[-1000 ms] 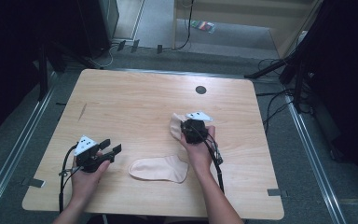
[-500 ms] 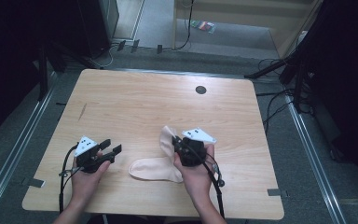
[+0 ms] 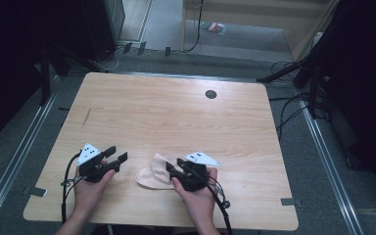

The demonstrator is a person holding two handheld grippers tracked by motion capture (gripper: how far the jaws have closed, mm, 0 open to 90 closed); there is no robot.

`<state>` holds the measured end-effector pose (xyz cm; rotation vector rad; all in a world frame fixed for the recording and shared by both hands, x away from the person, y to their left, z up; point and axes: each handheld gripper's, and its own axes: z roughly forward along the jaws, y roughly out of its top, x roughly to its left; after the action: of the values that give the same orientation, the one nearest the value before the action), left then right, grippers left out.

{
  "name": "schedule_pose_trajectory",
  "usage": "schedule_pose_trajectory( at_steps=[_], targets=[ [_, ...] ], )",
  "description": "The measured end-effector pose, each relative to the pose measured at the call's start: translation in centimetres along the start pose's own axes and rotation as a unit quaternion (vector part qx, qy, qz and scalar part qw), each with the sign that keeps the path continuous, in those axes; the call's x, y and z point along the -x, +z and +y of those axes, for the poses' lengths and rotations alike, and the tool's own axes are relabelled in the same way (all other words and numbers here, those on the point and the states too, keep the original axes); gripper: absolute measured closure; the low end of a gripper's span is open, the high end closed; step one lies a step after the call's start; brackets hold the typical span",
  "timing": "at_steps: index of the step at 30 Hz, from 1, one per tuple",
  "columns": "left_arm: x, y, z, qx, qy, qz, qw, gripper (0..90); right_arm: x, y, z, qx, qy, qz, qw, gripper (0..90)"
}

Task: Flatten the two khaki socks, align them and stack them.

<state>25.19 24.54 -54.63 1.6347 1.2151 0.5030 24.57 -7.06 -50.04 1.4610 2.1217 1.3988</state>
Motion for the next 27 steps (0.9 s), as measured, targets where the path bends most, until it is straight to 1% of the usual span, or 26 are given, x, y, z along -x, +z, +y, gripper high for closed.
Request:
schedule_pose_trajectory(
  at_steps=[1,2,3,4,5,7,8,9,10,11,12,13,15,16,17,18,19,20,21,22,23,24,25,26,27],
  targets=[
    [0.1,-0.2,0.1,0.001,0.003,-0.003,1.0000,43.0,1.7,-0.7,0.5,0.015,-0.002,-0.023,0.9996,59.0],
    [0.2,-0.3,0.1,-0.002,0.005,-0.005,1.0000,43.0,2.3,-0.8,0.7,0.016,0.005,-0.030,0.9994,61.3],
    [0.3,-0.4,0.2,-0.001,0.004,-0.010,0.9999,43.2,3.2,-0.8,0.9,0.015,0.015,-0.030,0.9993,63.4],
    [0.3,-0.4,0.2,-0.001,0.004,-0.010,0.9999,43.6,3.2,-0.8,0.9,0.015,0.015,-0.030,0.9993,63.4],
    [0.8,-0.7,0.3,-0.002,0.003,-0.024,0.9997,44.4,4.6,-0.4,1.1,0.006,0.019,-0.043,0.9989,65.2],
    [1.7,-1.0,0.5,-0.002,0.012,-0.041,0.9991,45.8,5.3,0.2,1.0,-0.008,0.022,-0.047,0.9986,65.3],
    [2.3,-1.1,0.6,-0.004,0.018,-0.051,0.9985,47.0,5.5,0.6,0.9,-0.018,0.025,-0.042,0.9987,64.7],
    [2.3,-1.1,0.6,-0.004,0.018,-0.051,0.9985,48.1,5.5,0.9,0.7,-0.024,0.025,-0.037,0.9987,64.4],
    [3.0,-1.2,0.6,-0.008,0.022,-0.063,0.9978,48.1,5.5,0.9,0.7,-0.024,0.025,-0.037,0.9987,64.4],
    [3.7,-1.2,0.7,-0.014,0.027,-0.074,0.9968,50.0,5.1,1.3,0.3,-0.033,0.015,-0.031,0.9988,63.0],
    [4.5,-1.1,0.7,-0.022,0.033,-0.082,0.9959,50.0,5.1,1.3,0.3,-0.033,0.015,-0.031,0.9988,63.0],
    [6.1,-0.7,0.5,-0.044,0.051,-0.085,0.9941,50.3,4.4,1.6,0.0,-0.037,-0.003,-0.026,0.9990,62.3],
    [7.4,0.1,0.3,-0.076,0.059,-0.082,0.9919,48.1,3.9,1.9,-0.3,-0.041,-0.011,-0.024,0.9988,61.8],
    [7.4,0.1,0.3,-0.076,0.059,-0.082,0.9919,45.6,3.9,1.9,-0.3,-0.041,-0.011,-0.024,0.9988,61.8],
    [8.3,1.0,0.0,-0.105,0.068,-0.067,0.9899,43.4,3.5,2.2,-0.7,-0.049,-0.023,-0.028,0.9981,61.5],
    [8.3,1.0,0.0,-0.105,0.068,-0.067,0.9899,41.7,3.5,2.2,-0.7,-0.049,-0.023,-0.028,0.9981,61.5],
    [8.4,1.4,0.0,-0.116,0.060,-0.071,0.9889,41.7,3.3,2.3,-0.9,-0.053,-0.027,-0.029,0.9978,61.5],
    [8.4,1.7,0.0,-0.122,0.049,-0.078,0.9882,40.0,3.2,2.5,-1.1,-0.058,-0.029,-0.028,0.9975,61.3],
    [8.4,2.0,0.1,-0.125,0.042,-0.080,0.9880,38.0,3.2,2.8,-1.5,-0.063,-0.032,-0.031,0.9970,60.8],
    [8.5,2.2,0.1,-0.126,0.041,-0.079,0.9880,38.0,3.2,2.8,-1.5,-0.063,-0.032,-0.031,0.9970,60.8],
    [8.8,2.6,0.3,-0.132,0.043,-0.081,0.9870,37.9,3.1,3.0,-1.7,-0.067,-0.035,-0.031,0.9966,60.7],
    [8.8,2.6,0.3,-0.132,0.043,-0.081,0.9870,38.3,3.1,3.0,-1.7,-0.067,-0.035,-0.031,0.9966,60.7],
    [9.1,2.9,0.5,-0.138,0.045,-0.074,0.9866,40.7,3.0,3.2,-1.8,-0.069,-0.039,-0.033,0.9963,63.2],
    [9.2,3.1,0.5,-0.138,0.049,-0.069,0.9869,44.9,3.0,3.2,-1.9,-0.069,-0.042,-0.035,0.9961,64.9],
    [9.2,3.2,0.5,-0.139,0.045,-0.064,0.9872,48.9,2.9,3.3,-1.9,-0.068,-0.044,-0.039,0.9959,67.6]
  ],
)
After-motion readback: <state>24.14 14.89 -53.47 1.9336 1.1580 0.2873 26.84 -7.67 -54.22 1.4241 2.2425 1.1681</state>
